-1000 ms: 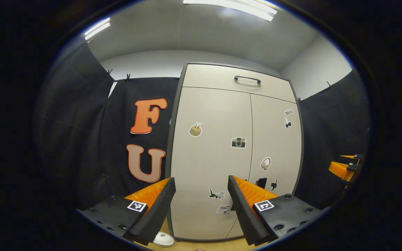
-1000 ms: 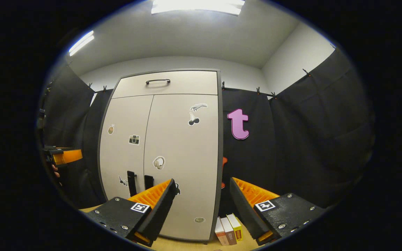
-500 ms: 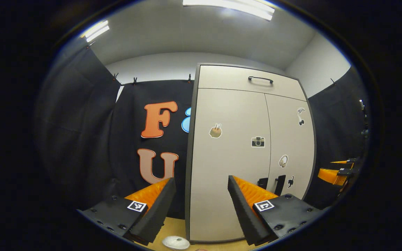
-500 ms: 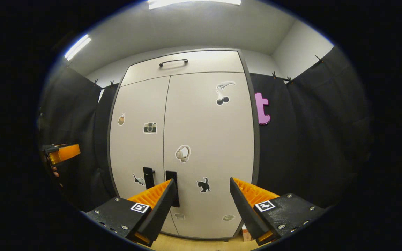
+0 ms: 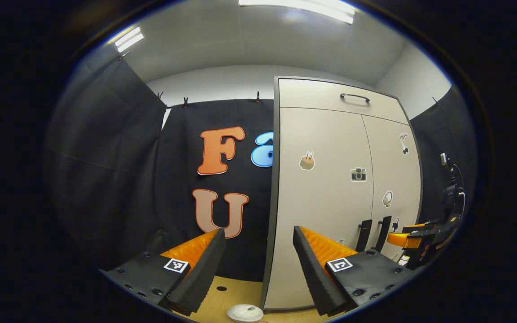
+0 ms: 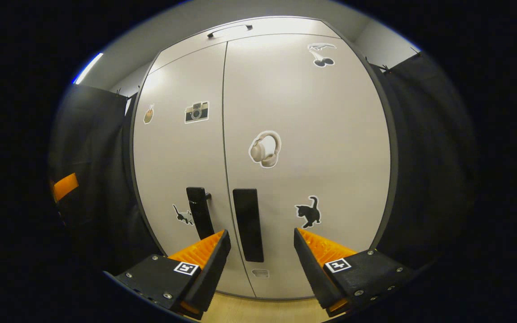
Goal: Open the right door of the double-door shoe cabinet with the right hand, and open the left door with the left hand.
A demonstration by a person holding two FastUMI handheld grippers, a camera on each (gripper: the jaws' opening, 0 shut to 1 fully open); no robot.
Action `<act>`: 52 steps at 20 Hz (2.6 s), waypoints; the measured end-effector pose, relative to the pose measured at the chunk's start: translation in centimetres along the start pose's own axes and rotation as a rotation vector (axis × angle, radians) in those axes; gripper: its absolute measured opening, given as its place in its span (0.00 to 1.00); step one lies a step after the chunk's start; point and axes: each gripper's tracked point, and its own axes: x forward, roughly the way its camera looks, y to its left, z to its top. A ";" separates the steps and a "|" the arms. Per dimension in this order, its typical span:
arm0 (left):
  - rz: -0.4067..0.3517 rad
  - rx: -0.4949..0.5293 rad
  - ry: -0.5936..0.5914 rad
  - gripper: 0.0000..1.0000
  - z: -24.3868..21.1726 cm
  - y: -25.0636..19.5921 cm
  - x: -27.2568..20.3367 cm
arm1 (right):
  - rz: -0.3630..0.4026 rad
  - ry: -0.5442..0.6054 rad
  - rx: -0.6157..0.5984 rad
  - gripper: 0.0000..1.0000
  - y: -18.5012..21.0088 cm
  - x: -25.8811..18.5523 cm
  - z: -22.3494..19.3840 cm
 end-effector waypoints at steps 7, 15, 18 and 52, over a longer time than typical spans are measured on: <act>-0.014 -0.006 0.015 0.96 -0.8 1.1 0.3 | -0.057 0.010 0.019 0.65 0.1 3.3 -0.9; -0.048 -0.010 0.062 0.96 -1.5 -1.0 -0.2 | -0.070 -0.001 0.060 0.33 0.8 4.8 -1.2; -0.048 -0.008 0.075 0.96 -1.5 -1.8 -0.7 | -0.055 0.012 0.084 0.23 0.8 4.6 -1.4; -0.076 -0.043 0.061 0.96 -1.7 -10.4 -0.1 | 0.051 0.011 0.059 0.19 -2.2 -6.0 -1.6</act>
